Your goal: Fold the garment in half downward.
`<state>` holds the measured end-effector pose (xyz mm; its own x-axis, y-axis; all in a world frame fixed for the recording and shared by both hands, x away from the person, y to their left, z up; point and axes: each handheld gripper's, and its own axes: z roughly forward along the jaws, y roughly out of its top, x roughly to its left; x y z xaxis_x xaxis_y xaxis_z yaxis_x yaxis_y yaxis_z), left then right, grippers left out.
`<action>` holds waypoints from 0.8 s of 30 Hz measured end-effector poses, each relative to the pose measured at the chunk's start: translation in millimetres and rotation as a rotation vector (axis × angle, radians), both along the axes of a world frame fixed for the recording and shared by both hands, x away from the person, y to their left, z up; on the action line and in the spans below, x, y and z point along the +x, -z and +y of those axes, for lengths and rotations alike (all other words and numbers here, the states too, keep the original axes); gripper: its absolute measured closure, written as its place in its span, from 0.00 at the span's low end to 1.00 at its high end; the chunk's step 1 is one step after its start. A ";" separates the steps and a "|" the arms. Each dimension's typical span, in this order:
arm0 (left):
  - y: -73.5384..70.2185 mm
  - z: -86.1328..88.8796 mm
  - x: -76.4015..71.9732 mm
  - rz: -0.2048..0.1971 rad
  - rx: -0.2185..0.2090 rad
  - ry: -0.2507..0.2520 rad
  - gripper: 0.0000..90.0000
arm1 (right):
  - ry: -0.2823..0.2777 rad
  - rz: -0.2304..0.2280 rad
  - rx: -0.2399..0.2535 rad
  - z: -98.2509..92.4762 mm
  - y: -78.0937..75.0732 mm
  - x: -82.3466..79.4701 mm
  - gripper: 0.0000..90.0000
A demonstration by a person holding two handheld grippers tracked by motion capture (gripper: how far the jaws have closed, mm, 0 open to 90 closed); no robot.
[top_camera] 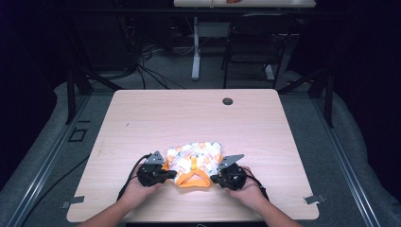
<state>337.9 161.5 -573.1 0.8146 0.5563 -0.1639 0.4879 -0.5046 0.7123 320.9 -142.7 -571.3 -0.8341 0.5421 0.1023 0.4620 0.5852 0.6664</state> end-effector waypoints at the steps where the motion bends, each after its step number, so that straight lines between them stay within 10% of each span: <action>1: 0.0 0.1 0.9 -0.001 0.001 -0.002 0.99 | 0.002 -0.004 0.000 0.4 0.1 0.8 1.00; 24: 1.2 -4.2 48.6 -0.028 0.008 -0.107 1.00 | 0.097 -0.009 -0.011 8.9 -0.7 44.4 1.00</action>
<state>386.5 157.3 -574.3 0.7547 0.6416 -0.1369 0.5191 -0.4564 0.7227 365.2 -133.8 -570.6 -0.7787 0.6212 0.0882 0.5106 0.5458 0.6644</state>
